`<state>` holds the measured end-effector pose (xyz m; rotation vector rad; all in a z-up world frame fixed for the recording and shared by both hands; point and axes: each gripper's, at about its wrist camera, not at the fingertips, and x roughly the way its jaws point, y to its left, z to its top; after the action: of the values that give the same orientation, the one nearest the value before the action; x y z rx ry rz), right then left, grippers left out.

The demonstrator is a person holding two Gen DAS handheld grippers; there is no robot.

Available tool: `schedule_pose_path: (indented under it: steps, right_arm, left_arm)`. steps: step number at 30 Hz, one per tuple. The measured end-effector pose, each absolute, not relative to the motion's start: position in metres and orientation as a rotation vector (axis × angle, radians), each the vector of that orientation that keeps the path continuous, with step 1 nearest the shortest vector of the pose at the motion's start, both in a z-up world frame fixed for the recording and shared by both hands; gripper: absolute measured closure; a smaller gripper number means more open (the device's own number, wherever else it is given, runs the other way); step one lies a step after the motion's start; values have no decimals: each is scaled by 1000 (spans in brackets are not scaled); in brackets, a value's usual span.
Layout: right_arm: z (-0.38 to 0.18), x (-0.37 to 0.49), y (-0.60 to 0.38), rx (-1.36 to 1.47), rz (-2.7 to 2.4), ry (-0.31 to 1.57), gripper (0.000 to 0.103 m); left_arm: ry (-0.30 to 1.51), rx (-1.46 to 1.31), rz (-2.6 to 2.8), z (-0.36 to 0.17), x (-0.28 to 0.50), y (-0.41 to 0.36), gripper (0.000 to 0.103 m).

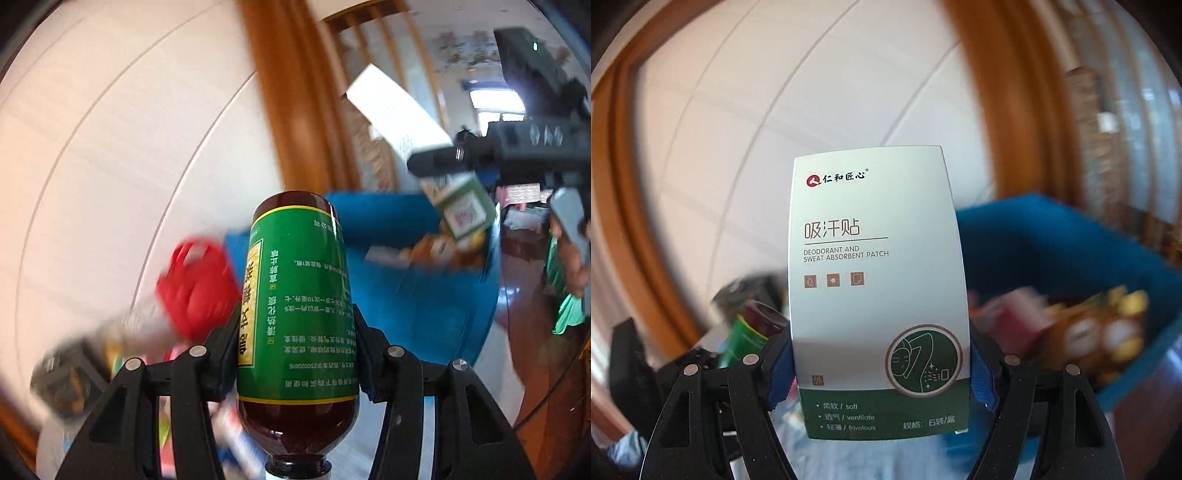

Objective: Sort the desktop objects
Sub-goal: 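Carry the white patch box into the blue crate while the left tool drops the brown bottle in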

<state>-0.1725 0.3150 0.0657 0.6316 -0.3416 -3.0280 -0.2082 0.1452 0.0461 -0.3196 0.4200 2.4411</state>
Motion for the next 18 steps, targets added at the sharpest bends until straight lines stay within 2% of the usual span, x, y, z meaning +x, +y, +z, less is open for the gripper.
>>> schedule_pose_path:
  steps: [8,14,15,16,17,18]
  right_arm:
    - [85,-179,439,640,-3199,-352,26]
    - [93,-185,505,650,-3218,-420,25]
    - [93,-186,516,626,-3223,-462,20]
    - [93,-193,521,619,-3221,-482,13]
    - [95,-191,529,609,-3221,-495,1]
    - [96,-190,530,593,-3230,-498,0]
  left_arm:
    - [407,-280,2437,89,-224,290,52]
    - [404,-377,2490,93,-239,345,52]
    - [399,-382,2496,96,-239,350,50]
    - [396,-381,2510,97,-240,354,40]
    - [399,-375,2548,100,-241,357,31]
    - [403,-365,2595,101,-241,359,14]
